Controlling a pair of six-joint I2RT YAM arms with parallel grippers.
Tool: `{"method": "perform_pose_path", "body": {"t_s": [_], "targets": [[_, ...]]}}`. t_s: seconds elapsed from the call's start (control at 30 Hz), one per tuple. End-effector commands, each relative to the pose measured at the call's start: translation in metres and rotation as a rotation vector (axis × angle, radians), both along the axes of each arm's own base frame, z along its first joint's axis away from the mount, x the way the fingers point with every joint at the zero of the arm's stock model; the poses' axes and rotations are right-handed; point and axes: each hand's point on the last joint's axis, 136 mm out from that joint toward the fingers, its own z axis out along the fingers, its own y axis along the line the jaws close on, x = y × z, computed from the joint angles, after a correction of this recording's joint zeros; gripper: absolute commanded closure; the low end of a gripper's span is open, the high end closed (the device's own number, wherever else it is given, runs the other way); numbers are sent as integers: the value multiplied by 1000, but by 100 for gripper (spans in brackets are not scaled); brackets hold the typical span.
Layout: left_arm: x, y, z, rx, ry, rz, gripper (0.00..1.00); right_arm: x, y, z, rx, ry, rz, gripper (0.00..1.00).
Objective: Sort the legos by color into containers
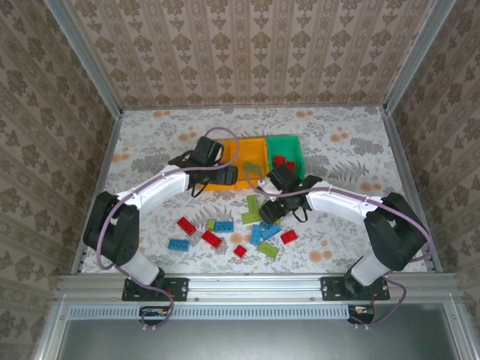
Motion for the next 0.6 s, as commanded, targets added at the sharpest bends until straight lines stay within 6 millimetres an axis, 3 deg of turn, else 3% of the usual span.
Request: {"method": "perform_pose_path", "body": {"t_s": [0.0, 0.27, 0.57], "targets": [[-10, 21, -3, -5, 2, 60, 0, -5, -3, -7, -54, 19, 30, 35], [-26, 39, -19, -7, 33, 99, 0, 0, -5, -20, -120, 27, 11, 43], [-31, 43, -28, -3, 53, 105, 0, 12, -18, -19, -184, -25, -62, 67]]}}
